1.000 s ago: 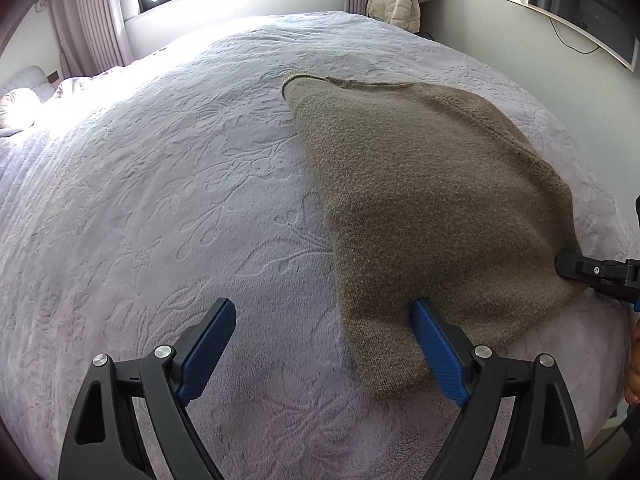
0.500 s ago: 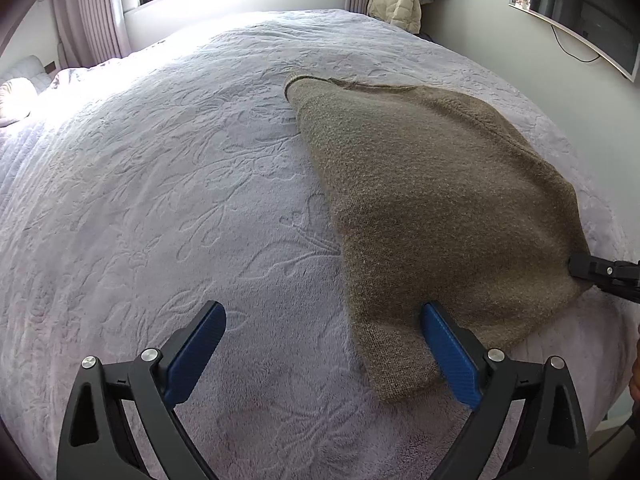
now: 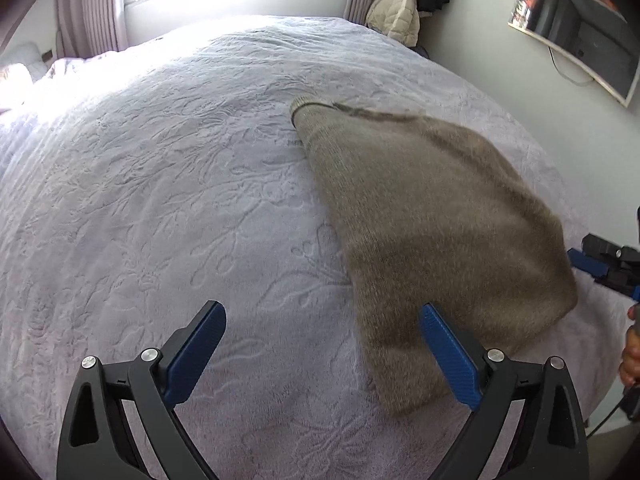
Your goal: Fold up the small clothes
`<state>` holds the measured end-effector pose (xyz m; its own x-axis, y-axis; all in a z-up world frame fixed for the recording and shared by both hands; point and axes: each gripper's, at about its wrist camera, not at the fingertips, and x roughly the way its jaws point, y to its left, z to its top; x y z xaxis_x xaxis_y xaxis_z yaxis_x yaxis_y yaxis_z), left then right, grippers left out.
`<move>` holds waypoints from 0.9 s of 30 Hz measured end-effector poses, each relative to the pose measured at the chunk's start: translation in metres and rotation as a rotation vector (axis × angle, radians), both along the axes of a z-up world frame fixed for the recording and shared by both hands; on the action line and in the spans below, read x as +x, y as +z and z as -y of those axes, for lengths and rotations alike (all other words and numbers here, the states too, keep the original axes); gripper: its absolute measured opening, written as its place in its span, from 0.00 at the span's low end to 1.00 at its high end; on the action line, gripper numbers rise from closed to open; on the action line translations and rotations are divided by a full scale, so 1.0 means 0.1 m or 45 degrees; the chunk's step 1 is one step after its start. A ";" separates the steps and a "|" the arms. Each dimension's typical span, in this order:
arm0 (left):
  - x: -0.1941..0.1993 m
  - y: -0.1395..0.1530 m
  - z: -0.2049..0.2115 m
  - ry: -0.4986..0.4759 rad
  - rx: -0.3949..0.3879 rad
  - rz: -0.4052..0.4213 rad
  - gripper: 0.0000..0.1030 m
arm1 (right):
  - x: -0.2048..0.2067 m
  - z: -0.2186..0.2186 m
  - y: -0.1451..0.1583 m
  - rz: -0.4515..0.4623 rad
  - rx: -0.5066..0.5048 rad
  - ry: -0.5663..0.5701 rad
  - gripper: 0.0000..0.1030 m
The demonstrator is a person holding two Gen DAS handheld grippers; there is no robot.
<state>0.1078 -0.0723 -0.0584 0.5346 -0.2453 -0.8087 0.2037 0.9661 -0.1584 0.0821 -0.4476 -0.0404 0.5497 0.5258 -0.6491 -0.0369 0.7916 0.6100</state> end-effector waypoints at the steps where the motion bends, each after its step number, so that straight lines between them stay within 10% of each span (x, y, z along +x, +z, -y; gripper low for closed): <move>1: 0.06 0.01 -0.04 0.015 -0.038 -0.015 0.95 | 0.05 0.00 0.01 0.002 0.023 0.002 0.64; 9: 0.31 -0.07 0.06 -0.001 -0.191 -0.117 0.95 | 0.79 -0.02 -0.11 -0.060 0.171 -0.054 0.50; 12: 0.34 -0.12 0.14 -0.021 -0.198 -0.138 0.95 | 1.01 -0.06 -0.25 -0.133 0.206 -0.057 0.14; 19: 0.42 -0.19 0.23 -0.041 -0.213 -0.155 0.95 | 1.16 0.03 -0.32 -0.126 -0.089 -0.136 0.06; 27: 0.43 -0.22 0.23 -0.045 -0.213 -0.152 0.96 | 0.91 0.37 -0.51 -0.141 0.249 -0.179 0.06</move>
<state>0.1504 -0.0951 -0.0800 0.4258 -0.3987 -0.8123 0.2073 0.9168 -0.3413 0.1734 -0.4843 -0.0919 0.5576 0.5708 -0.6027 0.1406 0.6506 0.7463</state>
